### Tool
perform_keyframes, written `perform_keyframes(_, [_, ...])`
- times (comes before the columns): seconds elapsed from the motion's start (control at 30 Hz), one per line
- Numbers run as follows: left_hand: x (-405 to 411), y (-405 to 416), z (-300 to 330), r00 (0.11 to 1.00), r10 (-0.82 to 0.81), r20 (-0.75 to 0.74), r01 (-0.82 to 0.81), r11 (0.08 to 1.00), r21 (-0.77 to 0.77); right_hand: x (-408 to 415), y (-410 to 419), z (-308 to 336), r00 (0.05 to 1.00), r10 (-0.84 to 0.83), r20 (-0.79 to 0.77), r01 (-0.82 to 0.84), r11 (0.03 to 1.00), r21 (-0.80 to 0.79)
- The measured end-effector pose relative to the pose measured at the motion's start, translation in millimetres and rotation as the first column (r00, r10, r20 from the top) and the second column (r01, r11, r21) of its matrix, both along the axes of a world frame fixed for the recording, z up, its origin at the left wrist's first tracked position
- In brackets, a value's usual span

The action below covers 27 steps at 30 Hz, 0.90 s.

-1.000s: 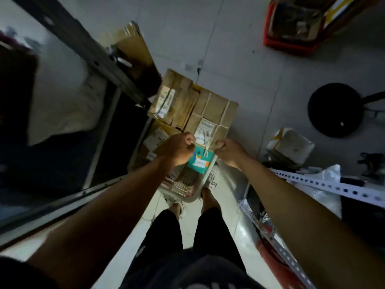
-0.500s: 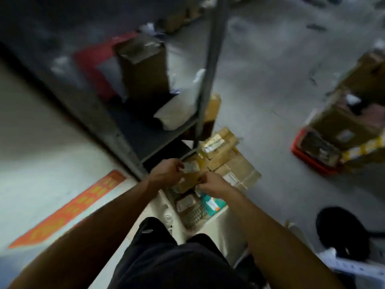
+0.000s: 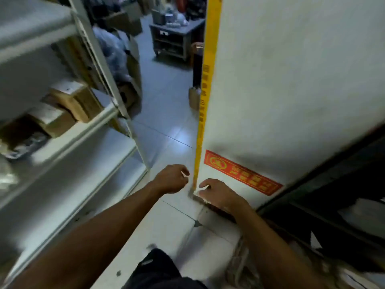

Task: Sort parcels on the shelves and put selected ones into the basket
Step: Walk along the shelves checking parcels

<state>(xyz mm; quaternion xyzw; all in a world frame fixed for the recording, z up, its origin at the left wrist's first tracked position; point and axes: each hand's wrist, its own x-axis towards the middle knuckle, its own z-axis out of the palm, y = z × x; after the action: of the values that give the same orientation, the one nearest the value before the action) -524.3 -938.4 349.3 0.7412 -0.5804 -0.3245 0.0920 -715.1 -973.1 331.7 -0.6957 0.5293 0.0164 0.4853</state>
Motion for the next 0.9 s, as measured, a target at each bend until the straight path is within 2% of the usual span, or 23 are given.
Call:
perform_keyframes(0.13, [119,44,39,0.936,0.350,-0.017,-0.348,0.923,-0.165,136,-4,22,0.979,0.201,0.022,-0.197,0.974,-0.113])
perform_keyframes(0.27, [232,83,87,0.839,0.544,-0.016,-0.524,0.798,-0.297,272,-5,55,0.935,0.333,0.122,-0.303,0.928,-0.216])
perform_keyframes(0.33, [277,101,110,0.778,0.628,-0.021,-0.584,0.709,-0.395,330,-2,76,0.907,0.358,0.221,-0.287,0.911,-0.298])
perform_keyframes(0.47, [337,132,160,0.664,0.746,-0.042,-0.642,0.541,-0.543,425,12,127,0.791,0.428,0.438,-0.225,0.869,-0.441])
perform_keyframes(0.57, [370,151,193,0.566,0.818,-0.105,-0.664,0.376,-0.647,485,21,170,0.616,0.473,0.630,-0.030,0.814,-0.581])
perform_keyframes(0.63, [384,161,211,0.519,0.844,-0.136,-0.668,0.301,-0.681,522,22,202,0.531,0.500,0.684,0.116,0.757,-0.643])
perform_keyframes(0.7, [394,169,220,0.480,0.867,-0.133,-0.657,0.255,-0.710,560,18,236,0.592,0.503,0.629,0.081,0.740,-0.668])
perform_keyframes(0.77, [400,175,223,0.438,0.888,-0.140,-0.668,0.217,-0.711,597,12,268,0.697,0.532,0.480,-0.132,0.754,-0.644])
perform_keyframes(0.83, [404,179,222,0.408,0.902,-0.145,-0.686,0.198,-0.700,622,9,288,0.712,0.581,0.395,-0.295,0.757,-0.583])
perform_keyframes(0.9, [407,180,218,0.397,0.903,-0.161,-0.702,0.186,-0.688,639,8,291,0.703,0.590,0.397,-0.365,0.778,-0.511])
